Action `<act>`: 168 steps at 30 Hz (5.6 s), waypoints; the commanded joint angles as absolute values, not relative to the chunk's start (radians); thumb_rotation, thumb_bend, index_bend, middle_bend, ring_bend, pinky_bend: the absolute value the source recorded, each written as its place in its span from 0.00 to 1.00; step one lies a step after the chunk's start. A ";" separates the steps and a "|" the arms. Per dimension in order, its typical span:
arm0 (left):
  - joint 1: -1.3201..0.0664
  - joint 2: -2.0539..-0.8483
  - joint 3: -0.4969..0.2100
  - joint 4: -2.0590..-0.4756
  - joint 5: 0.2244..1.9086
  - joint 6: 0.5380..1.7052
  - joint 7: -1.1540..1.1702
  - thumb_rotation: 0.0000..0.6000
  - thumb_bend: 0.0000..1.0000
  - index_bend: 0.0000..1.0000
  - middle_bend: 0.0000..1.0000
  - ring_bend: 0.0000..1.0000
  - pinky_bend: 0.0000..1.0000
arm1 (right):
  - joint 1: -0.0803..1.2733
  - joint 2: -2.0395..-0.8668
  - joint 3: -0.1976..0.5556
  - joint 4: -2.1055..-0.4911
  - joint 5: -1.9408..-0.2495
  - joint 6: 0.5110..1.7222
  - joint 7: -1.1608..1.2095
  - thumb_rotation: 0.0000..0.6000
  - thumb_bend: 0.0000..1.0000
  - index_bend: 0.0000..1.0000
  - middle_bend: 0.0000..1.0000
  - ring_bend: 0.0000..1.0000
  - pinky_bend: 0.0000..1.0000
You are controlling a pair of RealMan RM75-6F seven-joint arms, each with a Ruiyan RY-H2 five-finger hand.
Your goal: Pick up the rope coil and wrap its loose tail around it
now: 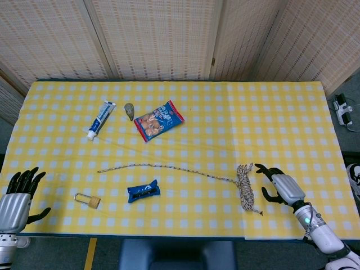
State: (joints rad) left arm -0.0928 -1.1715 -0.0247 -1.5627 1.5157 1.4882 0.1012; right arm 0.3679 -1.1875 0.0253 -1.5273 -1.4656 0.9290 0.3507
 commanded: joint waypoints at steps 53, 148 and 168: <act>-0.080 -1.178 -0.014 -1.526 1.518 1.490 0.047 1.00 0.18 0.17 0.07 0.08 0.00 | 0.416 -1.407 -0.010 -1.441 -1.457 1.045 -0.300 1.00 0.34 0.22 0.26 0.29 0.19; -0.576 -1.534 -0.146 -1.196 1.290 0.918 0.039 1.00 0.33 0.47 0.22 0.21 0.03 | 0.519 -1.340 0.143 -1.618 -1.276 1.086 -0.377 1.00 0.60 0.64 0.56 0.58 0.52; -0.593 -1.599 -0.143 -1.078 1.246 0.883 0.008 1.00 0.39 0.52 0.22 0.21 0.03 | 0.529 -1.341 0.136 -1.616 -1.259 1.088 -0.375 1.00 0.60 0.64 0.56 0.57 0.52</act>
